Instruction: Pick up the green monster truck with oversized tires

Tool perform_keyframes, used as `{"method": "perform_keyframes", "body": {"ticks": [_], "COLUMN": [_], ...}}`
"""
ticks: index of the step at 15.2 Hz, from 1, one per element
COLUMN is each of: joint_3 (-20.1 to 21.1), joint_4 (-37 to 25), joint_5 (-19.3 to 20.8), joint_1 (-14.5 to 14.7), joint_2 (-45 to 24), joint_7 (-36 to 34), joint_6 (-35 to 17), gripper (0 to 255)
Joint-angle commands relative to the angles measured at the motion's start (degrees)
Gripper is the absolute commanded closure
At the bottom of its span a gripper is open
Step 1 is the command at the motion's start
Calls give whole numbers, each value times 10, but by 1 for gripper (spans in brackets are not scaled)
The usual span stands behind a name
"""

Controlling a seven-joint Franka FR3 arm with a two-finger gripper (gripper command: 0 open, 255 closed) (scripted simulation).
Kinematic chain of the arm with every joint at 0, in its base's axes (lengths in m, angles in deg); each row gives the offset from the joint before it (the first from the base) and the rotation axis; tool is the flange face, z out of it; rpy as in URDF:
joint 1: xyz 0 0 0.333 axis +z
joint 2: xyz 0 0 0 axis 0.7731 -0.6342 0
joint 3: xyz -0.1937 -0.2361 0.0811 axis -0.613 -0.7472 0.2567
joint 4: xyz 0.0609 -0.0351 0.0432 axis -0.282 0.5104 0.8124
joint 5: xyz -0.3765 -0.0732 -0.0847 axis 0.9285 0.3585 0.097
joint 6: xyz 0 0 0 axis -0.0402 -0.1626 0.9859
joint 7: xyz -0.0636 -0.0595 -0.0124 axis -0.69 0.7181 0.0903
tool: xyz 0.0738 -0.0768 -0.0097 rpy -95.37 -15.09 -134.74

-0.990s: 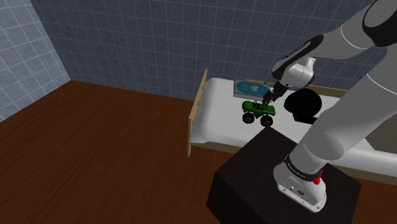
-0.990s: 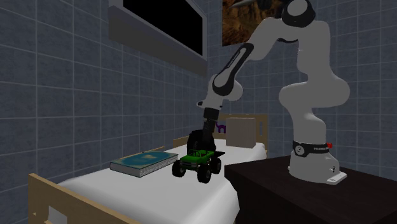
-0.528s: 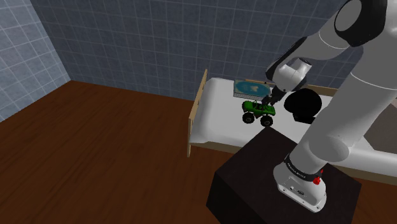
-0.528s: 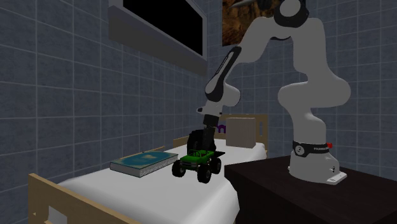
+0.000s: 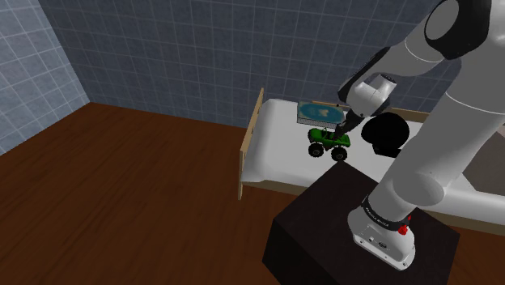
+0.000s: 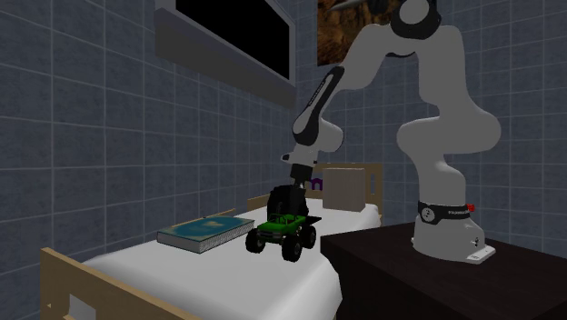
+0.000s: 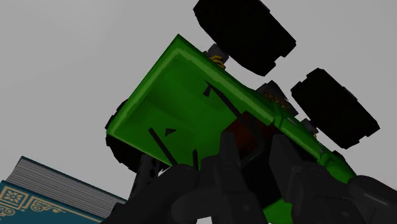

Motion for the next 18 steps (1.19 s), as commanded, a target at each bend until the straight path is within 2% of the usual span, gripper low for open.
{"method": "perform_keyframes", "body": {"ticks": [1, 2, 5, 7, 10, 14, 18], "joint_3": [0, 0, -13, -7, 18, 51, 72], "joint_4": [0, -1, 10, 13, 14, 10, 4], "joint_5": [0, -1, 115, 184, 259, 323, 356], "joint_1": [0, 0, -6, -23, -60, -102, -126], "joint_2": [0, -1, 46, 75, 111, 150, 177], "joint_7": [0, 1, -88, -140, -198, -250, -278], "joint_6": [0, 0, 5, 14, 35, 69, 98], "gripper": [255, 255, 255, 255, 255, 255, 255]}}
